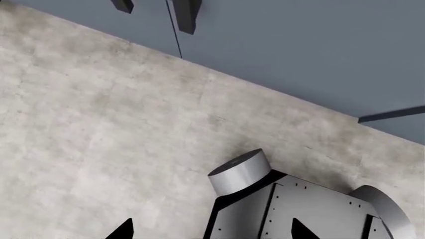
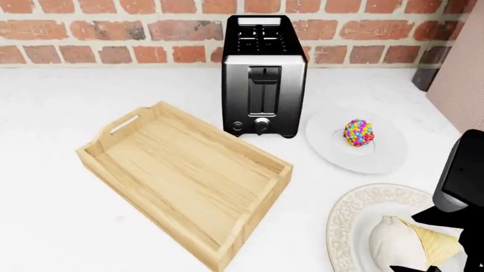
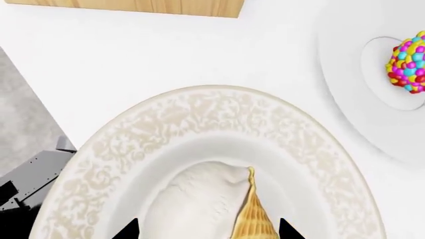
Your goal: Move the dessert items from the plate to the tray.
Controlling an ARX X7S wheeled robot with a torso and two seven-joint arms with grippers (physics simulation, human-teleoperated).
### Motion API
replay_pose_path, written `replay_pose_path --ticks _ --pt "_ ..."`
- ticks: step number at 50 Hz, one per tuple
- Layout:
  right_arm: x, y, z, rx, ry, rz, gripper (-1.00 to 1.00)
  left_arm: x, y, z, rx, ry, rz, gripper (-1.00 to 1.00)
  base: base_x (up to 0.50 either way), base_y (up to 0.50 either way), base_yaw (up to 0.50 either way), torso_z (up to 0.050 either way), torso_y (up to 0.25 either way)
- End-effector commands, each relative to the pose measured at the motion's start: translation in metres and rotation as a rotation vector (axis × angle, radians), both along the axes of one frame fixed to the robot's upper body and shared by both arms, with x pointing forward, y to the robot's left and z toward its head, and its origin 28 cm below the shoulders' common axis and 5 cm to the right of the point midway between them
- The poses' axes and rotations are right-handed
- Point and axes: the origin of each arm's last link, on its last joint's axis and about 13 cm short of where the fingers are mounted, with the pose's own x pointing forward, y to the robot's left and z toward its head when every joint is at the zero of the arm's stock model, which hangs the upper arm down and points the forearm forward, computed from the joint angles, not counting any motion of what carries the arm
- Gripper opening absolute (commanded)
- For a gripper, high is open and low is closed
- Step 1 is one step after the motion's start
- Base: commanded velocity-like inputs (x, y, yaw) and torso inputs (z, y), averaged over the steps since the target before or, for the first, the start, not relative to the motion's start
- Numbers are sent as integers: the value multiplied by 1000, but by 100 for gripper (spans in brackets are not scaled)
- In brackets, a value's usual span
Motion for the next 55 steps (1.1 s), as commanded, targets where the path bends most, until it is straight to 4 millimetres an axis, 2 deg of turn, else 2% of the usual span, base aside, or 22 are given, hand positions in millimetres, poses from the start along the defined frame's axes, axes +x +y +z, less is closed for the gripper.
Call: replay_pose_path --ticks 1,12,13,22,36,49,55 --pt "3 2 -9 4 19 12 100 0 0 0 0 3 5 100 0 0 0 0 0" --pt "8 4 -16 5 40 27 100 0 0 0 1 3 9 100 0 0 0 0 0" --pt "8 4 -16 5 39 28 -100 0 0 0 3 4 9 100 0 0 0 0 0" --pt "7 4 -5 18 23 28 -100 0 0 0 18 8 4 100 0 0 0 0 0" --pt "18 14 58 93 -205 66 -100 0 0 0 27 15 -1 100 0 0 0 0 0" --pt "23 24 91 112 -305 123 -100 0 0 0 29 13 1 100 0 0 0 0 0" --pt "31 36 106 150 -369 197 -100 0 0 0 25 10 2 100 0 0 0 0 0"
